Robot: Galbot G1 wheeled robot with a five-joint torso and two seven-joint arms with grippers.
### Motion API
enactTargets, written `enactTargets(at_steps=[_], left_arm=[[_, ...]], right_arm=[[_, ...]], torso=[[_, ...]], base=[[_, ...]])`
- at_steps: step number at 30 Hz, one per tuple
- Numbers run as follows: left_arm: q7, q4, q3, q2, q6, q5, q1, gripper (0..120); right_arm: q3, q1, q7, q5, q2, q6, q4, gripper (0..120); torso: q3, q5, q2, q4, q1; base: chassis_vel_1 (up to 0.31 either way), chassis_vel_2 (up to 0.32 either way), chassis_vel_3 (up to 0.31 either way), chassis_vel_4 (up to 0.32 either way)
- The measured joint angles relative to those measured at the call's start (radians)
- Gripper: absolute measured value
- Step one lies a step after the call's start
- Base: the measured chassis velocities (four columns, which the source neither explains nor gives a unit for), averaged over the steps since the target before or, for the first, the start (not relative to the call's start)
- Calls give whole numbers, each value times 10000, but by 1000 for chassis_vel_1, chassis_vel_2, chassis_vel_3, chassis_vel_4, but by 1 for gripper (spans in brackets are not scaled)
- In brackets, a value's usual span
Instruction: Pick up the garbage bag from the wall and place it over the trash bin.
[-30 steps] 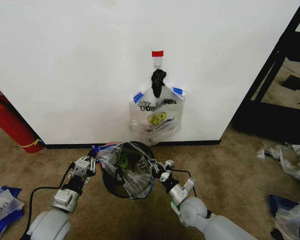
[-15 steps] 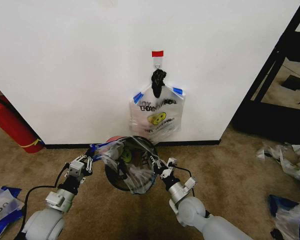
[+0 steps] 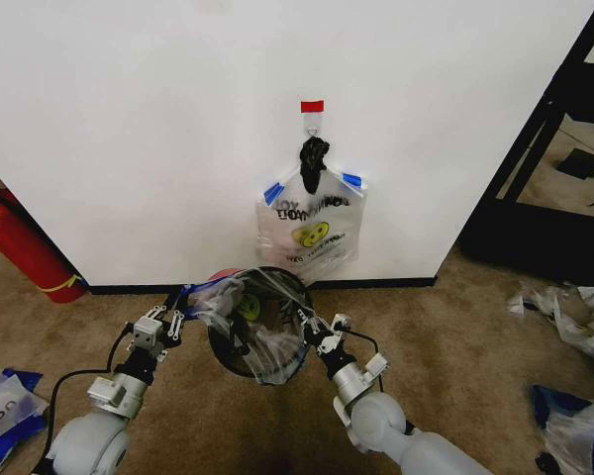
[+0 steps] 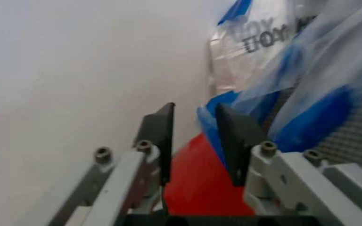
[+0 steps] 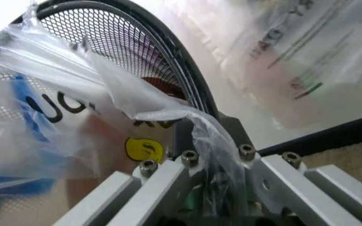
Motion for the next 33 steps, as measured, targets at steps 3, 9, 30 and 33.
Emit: enactTargets(at_steps=[3, 9, 30, 33], left_arm=[[-52, -146, -198, 143, 241, -276, 244, 45], [-3326, -1663, 99, -262, 1661, -449, 927, 69], [-2628, -2138, 2520, -1260, 2345, 1280, 949, 79], [-2903, -2110, 2506, -1232, 2536, 1270, 856, 69]], right_arm=[[47, 4, 225, -54, 107, 199, -134, 0], [145, -27, 710, -404, 406, 763, -460, 0], [-587, 414, 1466, -1965, 1018, 1126, -1101, 0], [-608, 418, 1466, -2070, 979, 1120, -1032, 0]], torso=[[0, -3, 0, -2, 0], [0, -3, 0, -4, 0], [0, -3, 0, -1, 0], [0, -3, 0, -2, 0]], base=[[0, 0, 0, 0], [0, 0, 0, 0], [0, 0, 0, 0], [0, 0, 0, 0]])
